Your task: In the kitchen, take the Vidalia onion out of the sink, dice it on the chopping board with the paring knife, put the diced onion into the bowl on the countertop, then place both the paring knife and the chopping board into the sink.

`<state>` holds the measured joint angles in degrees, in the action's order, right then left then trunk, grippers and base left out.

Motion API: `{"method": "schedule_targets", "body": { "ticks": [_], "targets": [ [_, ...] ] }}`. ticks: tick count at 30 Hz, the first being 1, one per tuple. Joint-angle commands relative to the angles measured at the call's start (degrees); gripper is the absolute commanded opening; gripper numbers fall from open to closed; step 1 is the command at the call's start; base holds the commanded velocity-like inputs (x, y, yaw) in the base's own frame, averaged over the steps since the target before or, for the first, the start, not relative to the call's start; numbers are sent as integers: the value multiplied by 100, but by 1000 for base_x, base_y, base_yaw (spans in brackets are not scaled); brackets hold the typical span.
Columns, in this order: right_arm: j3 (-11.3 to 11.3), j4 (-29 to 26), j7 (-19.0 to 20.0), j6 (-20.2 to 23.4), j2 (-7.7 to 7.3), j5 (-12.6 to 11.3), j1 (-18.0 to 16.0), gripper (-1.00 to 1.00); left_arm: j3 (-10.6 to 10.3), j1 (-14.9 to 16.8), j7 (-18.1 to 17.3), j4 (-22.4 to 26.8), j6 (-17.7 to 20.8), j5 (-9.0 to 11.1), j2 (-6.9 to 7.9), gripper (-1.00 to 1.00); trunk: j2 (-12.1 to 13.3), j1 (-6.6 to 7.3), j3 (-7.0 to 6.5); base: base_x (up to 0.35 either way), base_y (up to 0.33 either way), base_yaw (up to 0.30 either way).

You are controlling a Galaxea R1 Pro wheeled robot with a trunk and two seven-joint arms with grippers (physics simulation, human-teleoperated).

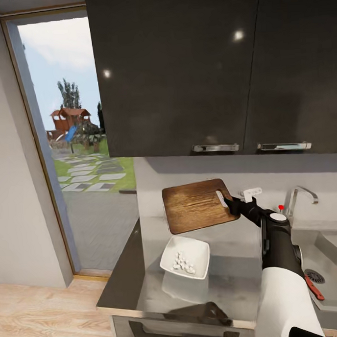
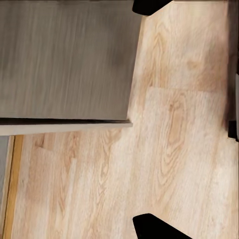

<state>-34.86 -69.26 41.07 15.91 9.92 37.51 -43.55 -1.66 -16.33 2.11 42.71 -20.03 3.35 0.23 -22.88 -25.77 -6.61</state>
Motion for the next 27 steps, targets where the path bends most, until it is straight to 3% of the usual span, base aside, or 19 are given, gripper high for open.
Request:
{"method": "schedule_targets", "body": {
  "ticks": [1, 9, 27],
  "targets": [
    [-91, -7, 42, 86, 7, 4, -5, -100, -18, -2, 22, 5, -9, 34, 3, 100, -4, -1, 1, -149, -154, 0],
    [-270, 65, 33, 199, 7, 65, -2, -100, -18, -3, 26, 9, -9, 34, 3, 100, -4, -1, -20, -151, -185, -63],
    [-276, 151, -55, 210, 7, 151, 4, -100, -18, -6, 26, 9, -9, 31, 3, 100, -4, -1, -143, -86, -277, -208]
  ]
}}
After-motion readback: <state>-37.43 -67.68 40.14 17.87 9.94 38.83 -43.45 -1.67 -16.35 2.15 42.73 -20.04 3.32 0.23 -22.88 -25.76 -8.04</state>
